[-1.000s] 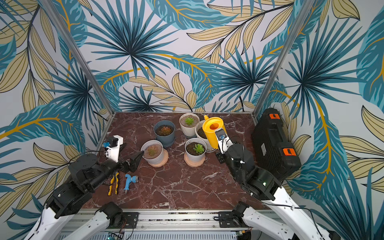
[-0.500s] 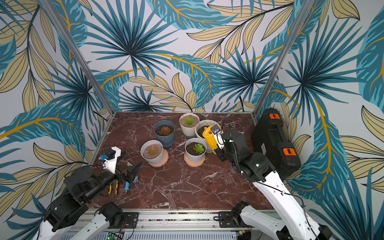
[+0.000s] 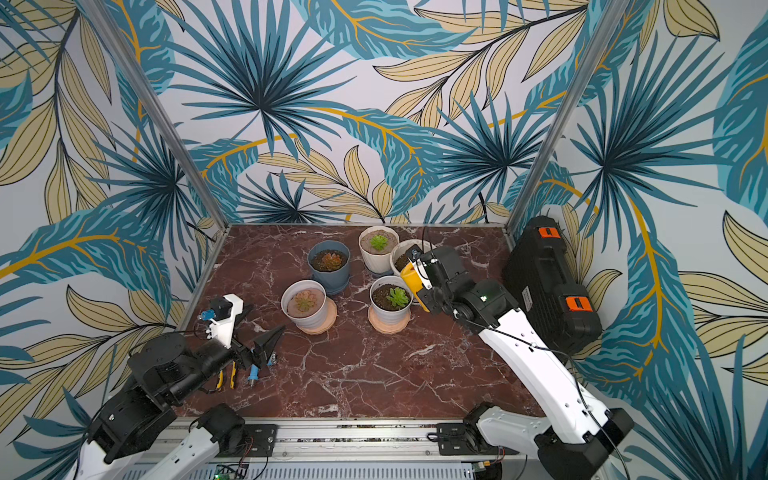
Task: Water the succulent around the soil edge
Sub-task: Water the soil of the potted plant with water.
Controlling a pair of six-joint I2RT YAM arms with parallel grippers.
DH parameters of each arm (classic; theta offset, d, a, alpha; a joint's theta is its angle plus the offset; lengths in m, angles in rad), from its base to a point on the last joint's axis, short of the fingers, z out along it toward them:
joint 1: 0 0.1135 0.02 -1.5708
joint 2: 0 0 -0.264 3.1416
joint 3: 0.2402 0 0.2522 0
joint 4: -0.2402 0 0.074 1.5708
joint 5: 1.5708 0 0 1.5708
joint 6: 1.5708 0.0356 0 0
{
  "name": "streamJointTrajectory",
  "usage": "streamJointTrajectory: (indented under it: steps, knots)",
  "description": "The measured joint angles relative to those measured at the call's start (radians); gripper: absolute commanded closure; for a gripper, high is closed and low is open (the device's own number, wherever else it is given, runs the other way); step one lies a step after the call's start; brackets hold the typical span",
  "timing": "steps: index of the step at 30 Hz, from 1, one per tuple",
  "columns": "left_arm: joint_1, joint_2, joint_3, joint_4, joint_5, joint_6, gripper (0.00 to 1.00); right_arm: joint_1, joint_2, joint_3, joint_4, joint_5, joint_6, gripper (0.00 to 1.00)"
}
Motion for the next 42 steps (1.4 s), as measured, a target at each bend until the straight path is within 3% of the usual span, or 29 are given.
streamJointTrajectory:
  steps: [9,42]
  knots:
    - [0.0,0.0,0.0,0.0,0.006,0.0,0.0,0.0,0.125,0.093,-0.069,0.047,0.0,1.0]
    - [0.0,-0.009,0.0,0.0,0.025,0.0,0.0,-0.001,0.406,0.457,-0.249,-0.016,0.0,1.0]
